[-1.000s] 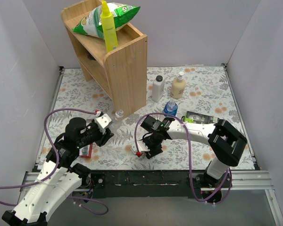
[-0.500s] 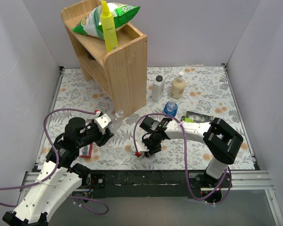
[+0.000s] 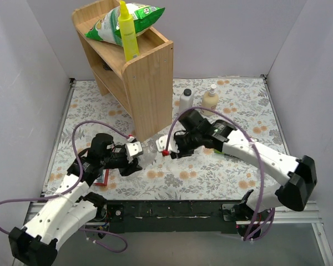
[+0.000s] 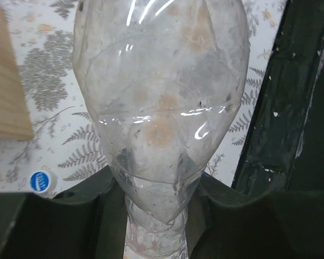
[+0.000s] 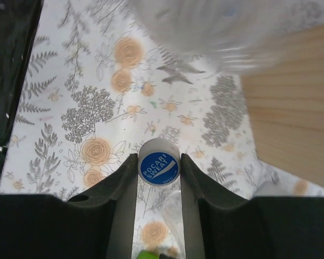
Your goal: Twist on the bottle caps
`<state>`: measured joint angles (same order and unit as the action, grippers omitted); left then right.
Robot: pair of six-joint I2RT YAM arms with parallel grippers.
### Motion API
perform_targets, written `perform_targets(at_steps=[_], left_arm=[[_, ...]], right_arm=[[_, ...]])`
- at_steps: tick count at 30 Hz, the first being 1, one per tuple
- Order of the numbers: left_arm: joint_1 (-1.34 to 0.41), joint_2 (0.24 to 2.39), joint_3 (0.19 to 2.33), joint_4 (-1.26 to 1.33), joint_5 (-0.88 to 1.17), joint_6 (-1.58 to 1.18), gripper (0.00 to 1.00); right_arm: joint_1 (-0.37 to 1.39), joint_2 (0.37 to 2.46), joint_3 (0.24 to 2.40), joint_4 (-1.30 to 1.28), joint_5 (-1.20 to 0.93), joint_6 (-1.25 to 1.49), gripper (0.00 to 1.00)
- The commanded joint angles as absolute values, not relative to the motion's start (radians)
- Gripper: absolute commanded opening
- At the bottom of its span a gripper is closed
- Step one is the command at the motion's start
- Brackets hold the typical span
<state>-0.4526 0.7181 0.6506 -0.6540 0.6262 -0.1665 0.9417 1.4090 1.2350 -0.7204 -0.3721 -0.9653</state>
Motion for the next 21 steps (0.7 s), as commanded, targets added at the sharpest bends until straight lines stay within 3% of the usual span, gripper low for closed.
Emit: perform_targets(at_steps=[1, 6, 10, 21], left_arm=[[-0.445, 0.779, 0.615, -0.634, 0.776, 0.022, 0.0], [-0.462, 0.824, 0.565, -0.559, 0.821, 0.121, 0.0], [-0.512, 0.876, 0.564, -0.47, 0.821, 0.126, 0.0], [-0.672, 0.879, 0.571, -0.357, 0.767, 0.032, 0.0]], right_arm=[[0.923, 1.303, 1.406, -0.861, -0.413, -0.752, 0.01], [0.92, 1.226, 1.482, -0.92, -0.46, -0.719, 0.01], [0.92, 1.239, 1.523, -1.015, -0.526, -0.895, 0.01], [0.972, 1.212, 1.45, -0.917, -0.578, -1.04, 0.01]])
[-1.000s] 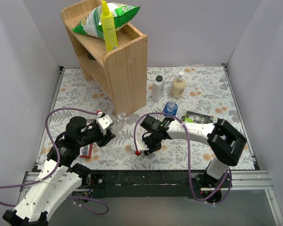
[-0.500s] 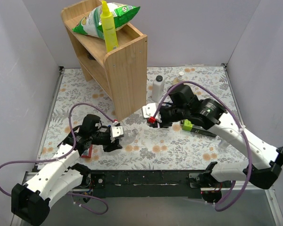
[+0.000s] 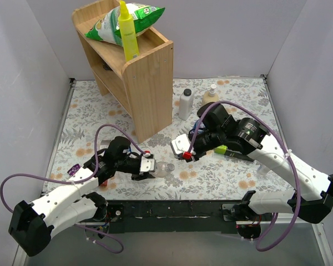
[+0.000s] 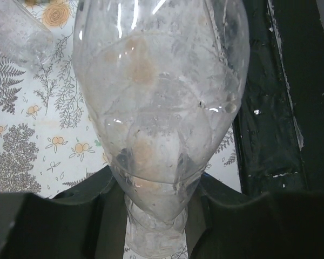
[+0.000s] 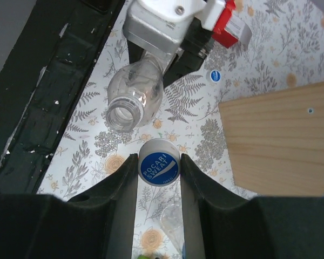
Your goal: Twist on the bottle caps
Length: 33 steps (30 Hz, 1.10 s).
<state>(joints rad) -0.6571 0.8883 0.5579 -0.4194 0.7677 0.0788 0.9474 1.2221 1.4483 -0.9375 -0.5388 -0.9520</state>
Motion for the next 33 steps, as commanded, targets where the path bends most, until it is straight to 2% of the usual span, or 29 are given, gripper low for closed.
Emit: perform_targets(at_steps=[1, 10, 24, 33], left_arm=[[-0.67, 0.877, 0.571, -0.347, 0.764, 0.023, 0.0], [-0.672, 0.867, 0.589, -0.301, 0.759, -0.055, 0.0], [-0.672, 0.851, 0.591, -0.291, 0.775, -0.029, 0.0], [-0.673, 0.845, 0.595, -0.282, 0.762, -0.015, 0.0]], right_arm=[[0.988, 1.207, 1.445, -0.919, -0.577, -1.051, 0.01], [1.042, 1.198, 1.407, -0.934, -0.546, -1.152, 0.01], [1.045, 1.203, 1.384, -0.873, -0.491, -1.112, 0.01], [1.045, 1.236, 1.414, -0.913, -0.532, -1.132, 0.01]])
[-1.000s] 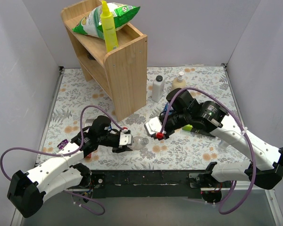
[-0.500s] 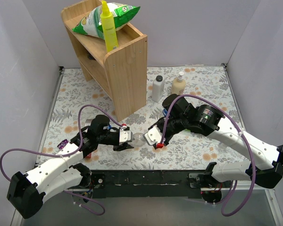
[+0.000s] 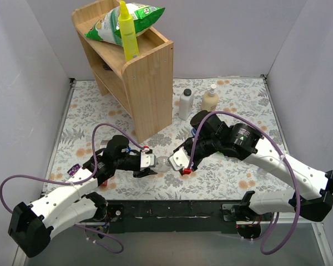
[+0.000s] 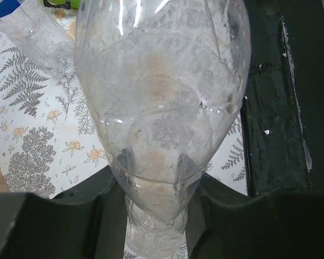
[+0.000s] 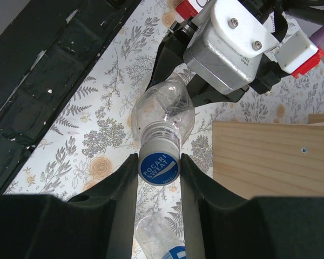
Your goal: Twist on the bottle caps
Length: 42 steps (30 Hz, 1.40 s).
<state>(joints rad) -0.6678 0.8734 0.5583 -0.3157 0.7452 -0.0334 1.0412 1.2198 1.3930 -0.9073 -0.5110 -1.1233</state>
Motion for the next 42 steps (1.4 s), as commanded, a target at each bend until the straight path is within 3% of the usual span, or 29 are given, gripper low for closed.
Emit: perform_targets(at_steps=[1, 19, 33, 42], left_arm=[[-0.673, 0.844, 0.591, -0.279, 0.759, -0.014, 0.0], [-0.673, 0.83, 0.572, -0.186, 0.723, -0.089, 0.0], [-0.673, 0.776, 0.526, 0.064, 0.563, -0.262, 0.0], [-0.675, 0.798, 0.546, 0.149, 0.413, -0.345, 0.0]], right_arm=[[1.045, 1.241, 1.414, -0.916, -0.534, -1.14, 0.01], [1.043, 1.253, 1.404, -0.925, -0.552, -1.16, 0.01], [0.996, 1.319, 1.387, -0.831, -0.548, -0.804, 0.01], [0.991, 1.477, 1.532, -0.845, -0.483, -0.515, 0.01]])
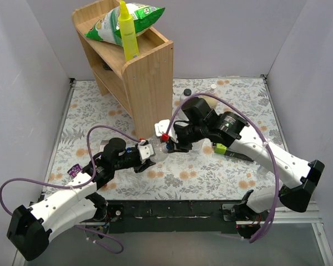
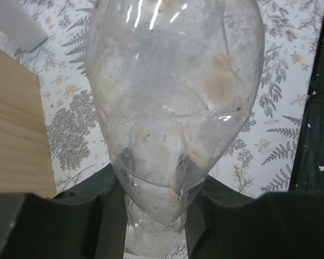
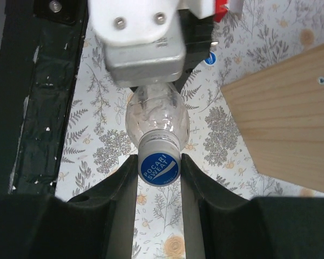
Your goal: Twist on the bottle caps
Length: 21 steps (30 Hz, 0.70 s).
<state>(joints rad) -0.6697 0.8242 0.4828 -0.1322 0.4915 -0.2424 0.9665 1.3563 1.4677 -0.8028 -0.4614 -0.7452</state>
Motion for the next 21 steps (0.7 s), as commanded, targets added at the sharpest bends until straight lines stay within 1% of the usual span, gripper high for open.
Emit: perform_targets(at_steps=[1, 2, 3, 4, 8, 14, 21], left_arm=[[-0.675, 0.798, 0.546, 0.165, 0.387, -0.372, 0.0], [-0.675, 0.808, 0.548, 0.185, 0.361, -0.391, 0.0], [-0.675, 0.811, 0.557, 0.186, 0.339, -0.405, 0.0], [-0.675, 0.816, 0.56, 0.187, 0.339, -0.423, 0.0], [-0.675, 0.819, 0.558, 0.206, 0.322, -0.463, 0.0], [-0.675, 0.828, 0.558, 0.201, 0.276, -0.488, 0.0], [-0.675, 0.83, 0.532, 0.179, 0.235, -0.477, 0.0]], right_arm=[[0.991, 1.497, 1.552, -0.842, -0.473, -0.458, 0.01], [0.991, 1.518, 1.575, -0.842, -0.459, -0.402, 0.01], [0.98, 1.563, 1.621, -0.839, -0.448, -0.271, 0.01], [0.976, 1.583, 1.647, -0.839, -0.456, -0.221, 0.01], [0.96, 1.652, 1.709, -0.81, -0.463, -0.123, 0.01], [0.881, 1.716, 1.77, -0.804, -0.58, -0.029, 0.01], [0.845, 1.715, 1.747, -0.792, -0.598, -0.008, 0.01]])
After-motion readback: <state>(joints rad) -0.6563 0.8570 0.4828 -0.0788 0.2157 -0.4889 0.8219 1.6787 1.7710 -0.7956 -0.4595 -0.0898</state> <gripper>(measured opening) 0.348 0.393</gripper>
